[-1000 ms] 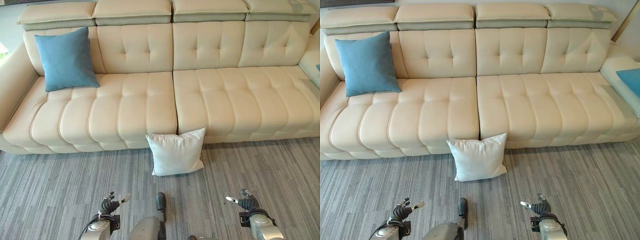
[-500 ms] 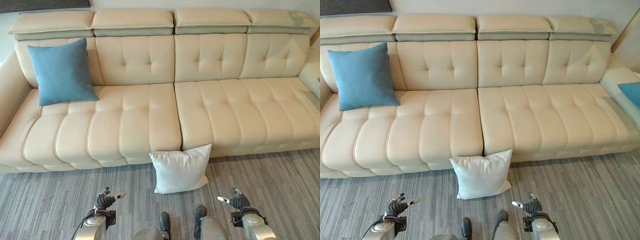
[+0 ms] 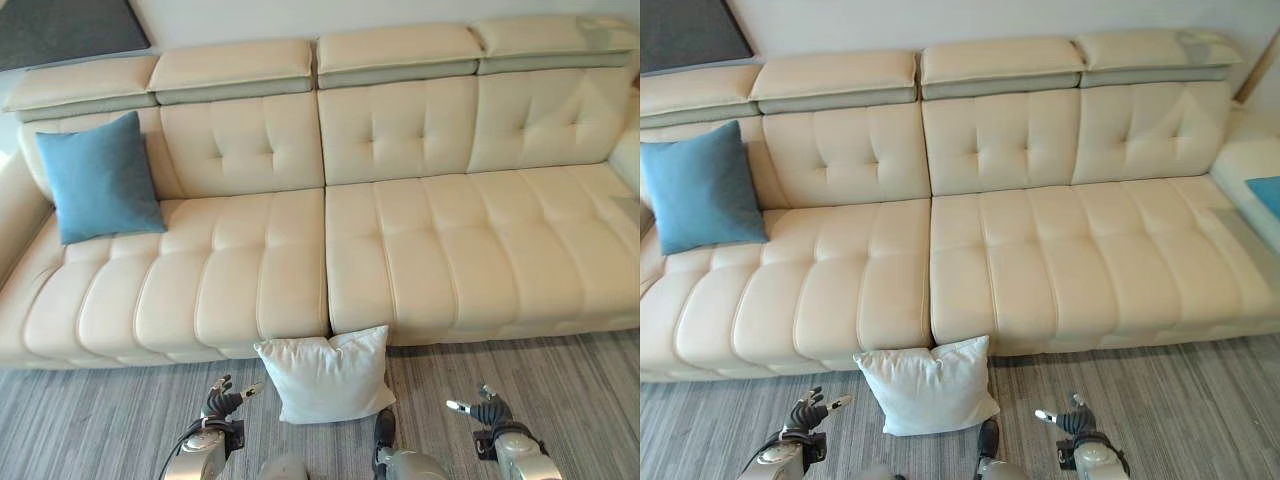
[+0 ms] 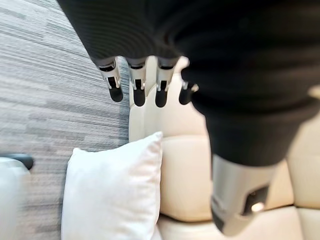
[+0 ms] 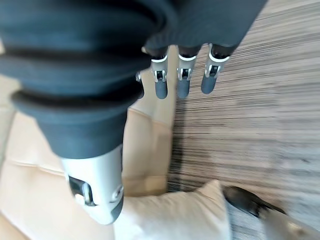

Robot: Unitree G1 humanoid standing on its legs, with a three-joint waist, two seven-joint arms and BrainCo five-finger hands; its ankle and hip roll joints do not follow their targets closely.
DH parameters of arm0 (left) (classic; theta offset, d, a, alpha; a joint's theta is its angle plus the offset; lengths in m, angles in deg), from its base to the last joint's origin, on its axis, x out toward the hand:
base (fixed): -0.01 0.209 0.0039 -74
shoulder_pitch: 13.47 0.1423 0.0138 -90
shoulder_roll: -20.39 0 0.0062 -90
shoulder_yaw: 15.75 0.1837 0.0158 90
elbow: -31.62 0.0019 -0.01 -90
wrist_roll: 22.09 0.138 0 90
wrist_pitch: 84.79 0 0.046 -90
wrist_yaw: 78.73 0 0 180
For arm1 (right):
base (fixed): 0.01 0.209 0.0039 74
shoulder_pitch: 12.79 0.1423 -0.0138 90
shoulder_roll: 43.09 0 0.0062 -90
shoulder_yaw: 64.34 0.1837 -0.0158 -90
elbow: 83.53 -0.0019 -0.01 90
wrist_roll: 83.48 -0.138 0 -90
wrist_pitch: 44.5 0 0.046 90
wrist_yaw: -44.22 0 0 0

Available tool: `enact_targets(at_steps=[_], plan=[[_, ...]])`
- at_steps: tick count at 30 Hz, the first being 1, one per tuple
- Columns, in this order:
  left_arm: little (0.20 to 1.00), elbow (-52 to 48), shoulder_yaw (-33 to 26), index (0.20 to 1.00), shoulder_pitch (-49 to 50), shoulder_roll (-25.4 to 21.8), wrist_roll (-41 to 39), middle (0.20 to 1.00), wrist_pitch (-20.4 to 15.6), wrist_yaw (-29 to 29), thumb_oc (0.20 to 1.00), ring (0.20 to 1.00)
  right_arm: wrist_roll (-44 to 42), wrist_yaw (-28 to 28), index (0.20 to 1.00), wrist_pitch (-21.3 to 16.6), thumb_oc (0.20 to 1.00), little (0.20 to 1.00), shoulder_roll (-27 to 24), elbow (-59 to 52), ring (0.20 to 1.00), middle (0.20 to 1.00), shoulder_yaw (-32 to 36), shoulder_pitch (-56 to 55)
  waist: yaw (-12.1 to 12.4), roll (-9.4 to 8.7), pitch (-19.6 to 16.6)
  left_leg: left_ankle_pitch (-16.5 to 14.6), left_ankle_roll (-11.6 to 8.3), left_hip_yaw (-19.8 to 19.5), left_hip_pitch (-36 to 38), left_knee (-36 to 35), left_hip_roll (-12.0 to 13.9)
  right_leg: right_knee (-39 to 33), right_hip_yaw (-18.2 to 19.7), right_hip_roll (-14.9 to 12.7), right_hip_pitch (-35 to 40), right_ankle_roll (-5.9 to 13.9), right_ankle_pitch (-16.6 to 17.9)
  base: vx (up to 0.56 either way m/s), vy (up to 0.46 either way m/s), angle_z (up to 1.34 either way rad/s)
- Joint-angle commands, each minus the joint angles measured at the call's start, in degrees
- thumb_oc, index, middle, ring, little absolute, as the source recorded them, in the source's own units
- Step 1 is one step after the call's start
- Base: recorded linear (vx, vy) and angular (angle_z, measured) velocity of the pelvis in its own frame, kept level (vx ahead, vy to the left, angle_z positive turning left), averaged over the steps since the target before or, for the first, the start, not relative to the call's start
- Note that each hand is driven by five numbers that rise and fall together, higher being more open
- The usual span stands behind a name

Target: Pick up all the scattered cushions and arrange them neatly on the sofa.

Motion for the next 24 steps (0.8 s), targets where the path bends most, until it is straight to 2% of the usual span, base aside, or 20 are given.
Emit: enact_targets(at_steps=[1, 2, 7, 10, 14, 15, 16, 18, 19, 20, 21, 22, 23, 24], plan=[[1.000, -1.73, 0.61, 1.000, -2.62, -2.49, -0.89, 1.000, -1.45, -0.03, 1.000, 1.000, -0.55, -0.72, 1.000, -0.96, 1.000, 1.000, -0.34, -1.23, 1.000, 1.000, 1.36, -0.15, -1.22, -0.49, 1.81, 4.09, 3.10, 5.71, 9.04, -24.03, -0.37, 2.30, 1.88, -3.71, 2.71, 7.28, -9.05, 0.22, 0.016, 0.28], [1.000, -1.13, 0.94, 1.000, -2.50, -2.49, -0.01, 1.000, -0.90, -0.60, 1.000, 1.000, 0.14, -1.16, 1.000, -0.55, 1.000, 1.000, -0.64, -1.68, 1.000, 1.000, 1.39, -0.70, -1.41, 0.12, 1.65, 8.49, 2.34, 5.13, 8.36, -30.04, 0.92, 3.24, 0.52, -3.81, 2.80, 7.31, -9.80, 0.15, 0.038, 0.49], [1.000, 0.88, 1.21, 1.000, -2.04, -2.06, 0.69, 1.000, -1.18, 0.58, 1.000, 1.000, 1.32, 0.23, 1.000, -0.36, 1.000, 1.000, 0.05, -2.33, 1.000, 1.000, 0.42, -0.68, -1.91, 0.84, 0.36, 6.03, 2.60, 6.42, 10.67, -31.44, -0.17, 2.88, 1.13, -4.04, 3.95, 7.89, -9.88, 0.20, 0.181, 0.23], [1.000, 1.72, 1.38, 1.000, -2.04, -2.17, 1.17, 1.000, -1.16, 0.39, 1.000, 1.000, 2.36, 0.28, 1.000, -0.14, 1.000, 1.000, 0.25, -2.11, 1.000, 1.000, -0.58, 0.02, -1.44, 0.62, 1.03, 5.20, 2.96, 6.80, 11.40, -31.44, -0.68, 2.29, 1.54, -4.56, 4.45, 8.26, -9.61, 0.07, 0.136, 0.04], [1.000, 8.53, 1.43, 1.000, -5.17, -1.32, -1.18, 1.000, -1.86, -2.00, 1.000, 1.000, 3.95, -1.50, 1.000, 0.23, 1.000, 1.000, 1.40, 0.19, 1.000, 1.000, -3.46, 4.26, -0.32, -0.06, 4.01, 4.83, 3.66, 7.07, 9.25, -31.44, -1.35, 2.53, 1.81, -5.67, 1.60, 9.14, -8.74, -0.02, 0.133, 0.00], [1.000, 10.30, 1.45, 1.000, -6.53, -0.97, -2.17, 1.000, -2.16, -2.62, 1.000, 1.000, 3.53, -2.05, 1.000, 0.14, 1.000, 1.000, 1.83, 1.08, 1.000, 1.000, -4.04, 5.57, -0.11, -0.09, 5.04, 5.03, 3.85, 6.77, 7.97, -31.44, -1.45, 3.30, 2.04, -5.98, -0.03, 9.20, -8.72, -0.21, 0.132, 0.03], [1.000, 14.73, 2.12, 1.000, -10.20, -0.42, -4.01, 1.000, -2.99, -4.48, 1.000, 1.000, 1.02, -3.58, 1.000, -0.36, 1.000, 1.000, 2.95, 4.17, 1.000, 1.000, -4.51, 9.15, 0.21, 0.10, 7.65, 5.32, 4.20, 6.15, 3.70, -29.59, -1.81, 6.37, 2.50, -6.75, -4.81, 9.11, -8.78, -0.18, 0.104, 0.07], [1.000, 16.06, 2.43, 1.000, -11.68, -0.35, -4.41, 1.000, -3.28, -4.98, 1.000, 1.000, 0.03, -4.03, 1.000, -0.55, 1.000, 1.000, 3.23, 5.39, 1.000, 1.000, -4.79, 10.83, 0.43, 0.18, 8.34, 4.95, 4.42, 5.94, 0.68, -27.33, -2.00, 8.06, 2.81, -7.27, -7.53, 8.97, -8.79, -0.19, 0.105, 0.18], [1.000, 20.36, 3.15, 1.000, -16.24, -0.66, -6.12, 1.000, -4.22, -7.09, 1.000, 1.000, -3.50, -6.19, 1.000, -1.51, 1.000, 1.000, 3.68, 9.81, 1.000, 1.000, -4.82, 16.63, 0.69, 0.34, 10.53, 3.90, 4.86, 4.96, -7.99, -21.05, -2.57, 12.59, 3.35, -8.27, -14.92, 8.71, -8.79, -0.19, 0.109, 0.20], [1.000, 20.37, 3.15, 1.000, -16.27, -0.66, -6.12, 1.000, -4.22, -7.08, 1.000, 1.000, -3.51, -6.19, 1.000, -1.52, 1.000, 1.000, 3.69, 9.83, 1.000, 1.000, -4.82, 16.66, 0.67, 0.34, 10.34, 3.93, 4.88, 4.95, -8.26, -20.99, -2.58, 12.60, 3.35, -8.28, -15.17, 8.71, -8.74, -0.18, 0.128, 0.21], [1.000, 22.27, 3.68, 1.000, -19.81, -1.64, -6.60, 1.000, -4.97, -8.69, 1.000, 1.000, -5.16, -8.17, 1.000, -2.14, 1.000, 1.000, 3.10, 13.10, 1.000, 1.000, -4.50, 21.13, 0.72, 0.60, 11.69, 3.61, 4.91, 4.64, -13.06, -18.42, -2.97, 15.17, 3.52, -8.72, -19.59, 8.69, -8.74, -0.05, 0.052, 0.19], [1.000, 22.29, 3.67, 1.000, -19.85, -1.65, -6.60, 1.000, -4.98, -8.68, 1.000, 1.000, -5.17, -8.16, 1.000, -2.16, 1.000, 1.000, 3.10, 13.13, 1.000, 1.000, -4.50, 21.18, 0.69, 0.60, 11.41, 3.65, 4.93, 4.62, -13.48, -18.32, -2.98, 15.22, 3.51, -8.75, -19.98, 8.68, -8.70, -0.12, 0.105, 0.27], [1.000, 25.07, 4.18, 1.000, -26.04, -4.06, -7.60, 1.000, -5.70, -10.38, 1.000, 1.000, -7.13, -10.22, 1.000, -2.86, 1.000, 1.000, 1.64, 16.34, 1.000, 1.000, -4.69, 27.35, 0.65, 0.62, 13.26, 3.30, 4.86, 4.39, -18.83, -15.37, -3.00, 17.97, 4.16, -9.30, -25.24, 8.71, -8.85, -0.07, 0.056, 0.17], [1.000, 25.12, 4.17, 1.000, -26.11, -4.07, -7.61, 1.000, -5.72, -10.37, 1.000, 1.000, -7.14, -10.21, 1.000, -2.88, 1.000, 1.000, 1.64, 16.39, 1.000, 1.000, -4.69, 27.44, 0.65, 0.60, 13.01, 3.36, 4.89, 4.40, -19.25, -15.28, -3.02, 18.04, 4.19, -9.32, -25.65, 8.70, -8.80, -0.09, 0.078, 0.25]])
